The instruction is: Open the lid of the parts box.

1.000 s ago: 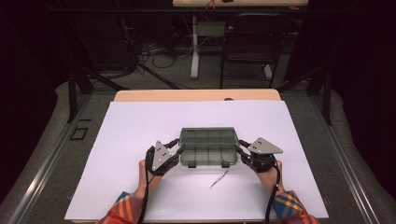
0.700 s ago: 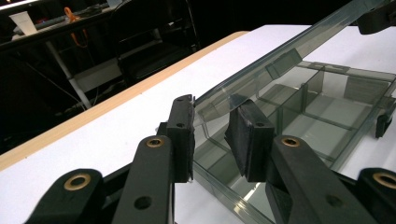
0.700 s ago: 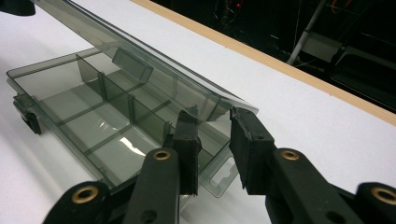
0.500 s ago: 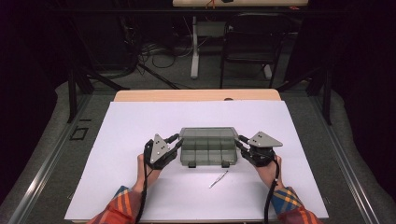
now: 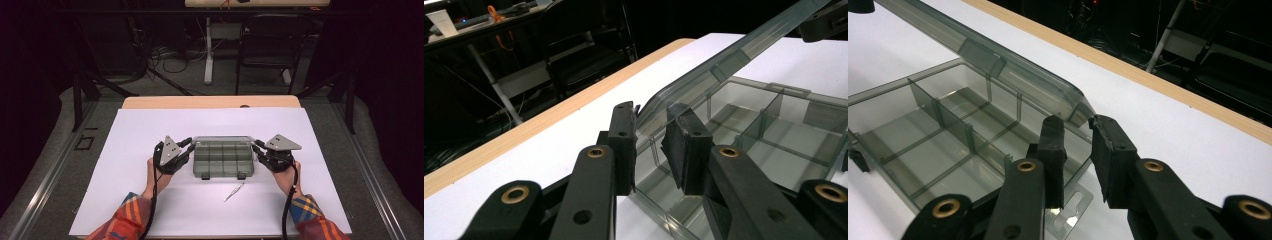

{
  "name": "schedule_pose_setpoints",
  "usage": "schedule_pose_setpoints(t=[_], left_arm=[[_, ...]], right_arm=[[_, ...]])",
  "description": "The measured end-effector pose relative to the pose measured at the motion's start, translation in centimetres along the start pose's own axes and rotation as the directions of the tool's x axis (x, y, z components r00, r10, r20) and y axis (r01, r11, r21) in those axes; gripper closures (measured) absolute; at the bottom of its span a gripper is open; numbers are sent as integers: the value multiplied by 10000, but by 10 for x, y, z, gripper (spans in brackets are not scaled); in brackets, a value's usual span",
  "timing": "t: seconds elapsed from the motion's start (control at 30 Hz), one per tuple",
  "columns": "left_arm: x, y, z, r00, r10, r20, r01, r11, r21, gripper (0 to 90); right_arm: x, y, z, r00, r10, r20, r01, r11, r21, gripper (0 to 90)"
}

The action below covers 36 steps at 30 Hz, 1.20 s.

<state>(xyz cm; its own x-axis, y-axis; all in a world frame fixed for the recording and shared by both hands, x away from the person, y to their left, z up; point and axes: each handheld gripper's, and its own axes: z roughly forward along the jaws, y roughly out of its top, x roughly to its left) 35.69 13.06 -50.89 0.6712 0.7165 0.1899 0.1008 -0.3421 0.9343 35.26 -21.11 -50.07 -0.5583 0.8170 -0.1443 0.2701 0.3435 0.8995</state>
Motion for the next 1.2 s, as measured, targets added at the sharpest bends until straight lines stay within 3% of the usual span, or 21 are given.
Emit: schedule_pose_setpoints(t=[0.43,0.83,1.2], left_arm=[[10,7,8,9999,-114,44,115,9999,-19,745],[17,10,16,9991,-424,47,425,9990,-105,748],[26,8,30,9968,-795,2,795,9968,131,751]], right_arm=[[-8,14,9,9999,90,65,-90,10000,-13,768],[-14,22,16,9995,273,130,-274,9996,112,792],[-20,27,25,9987,429,274,-436,9987,263,812]])
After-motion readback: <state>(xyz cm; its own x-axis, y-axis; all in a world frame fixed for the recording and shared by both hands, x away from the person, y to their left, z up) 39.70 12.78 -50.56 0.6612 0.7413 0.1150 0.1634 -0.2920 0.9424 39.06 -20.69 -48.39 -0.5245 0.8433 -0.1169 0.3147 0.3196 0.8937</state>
